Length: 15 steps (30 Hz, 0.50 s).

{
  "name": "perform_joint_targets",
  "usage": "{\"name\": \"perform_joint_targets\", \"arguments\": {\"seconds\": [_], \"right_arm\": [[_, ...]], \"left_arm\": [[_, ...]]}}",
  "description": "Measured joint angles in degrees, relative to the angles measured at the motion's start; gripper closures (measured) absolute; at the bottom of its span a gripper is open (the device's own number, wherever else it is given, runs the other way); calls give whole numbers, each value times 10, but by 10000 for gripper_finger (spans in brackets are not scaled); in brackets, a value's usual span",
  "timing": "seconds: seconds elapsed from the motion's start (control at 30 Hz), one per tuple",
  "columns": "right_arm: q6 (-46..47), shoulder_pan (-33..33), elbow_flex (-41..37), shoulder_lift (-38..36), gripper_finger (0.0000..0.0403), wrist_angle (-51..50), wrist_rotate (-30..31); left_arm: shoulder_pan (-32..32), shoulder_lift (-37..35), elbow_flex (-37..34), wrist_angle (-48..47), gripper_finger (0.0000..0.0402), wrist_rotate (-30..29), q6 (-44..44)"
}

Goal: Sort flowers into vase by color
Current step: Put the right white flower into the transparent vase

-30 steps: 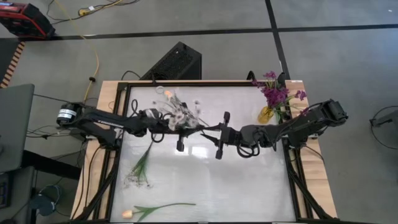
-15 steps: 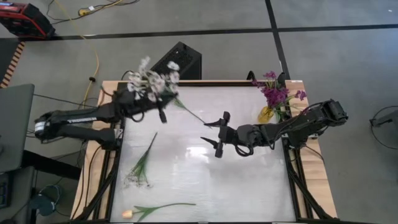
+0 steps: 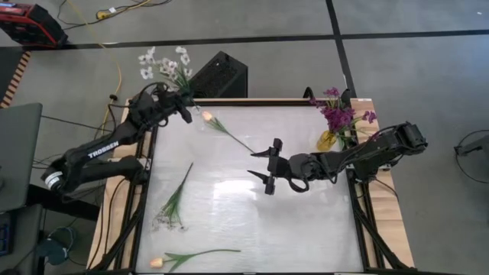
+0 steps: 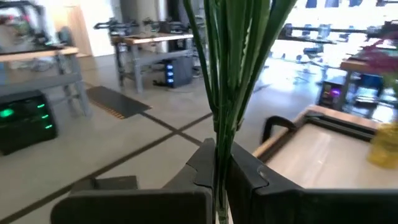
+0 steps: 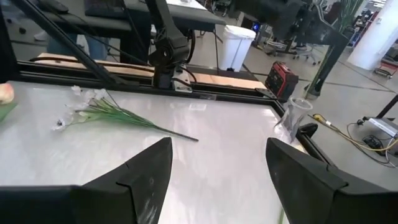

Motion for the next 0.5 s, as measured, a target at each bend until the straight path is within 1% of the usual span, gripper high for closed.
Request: {"name": "perform_joint_targets", "arguments": {"seconds": [0.1,0.17,0.5], "right_arm": [[2,0,0,0,117,-6,0],[7,0,0,0,117,-9,0],[10,-4,0,0,117,-13,0]], "left_arm": [[21,18,-7,22,401,2,-16],[28,30,-8,25,401,16,-21],[29,81,-8,23,401,19,-27]]}}
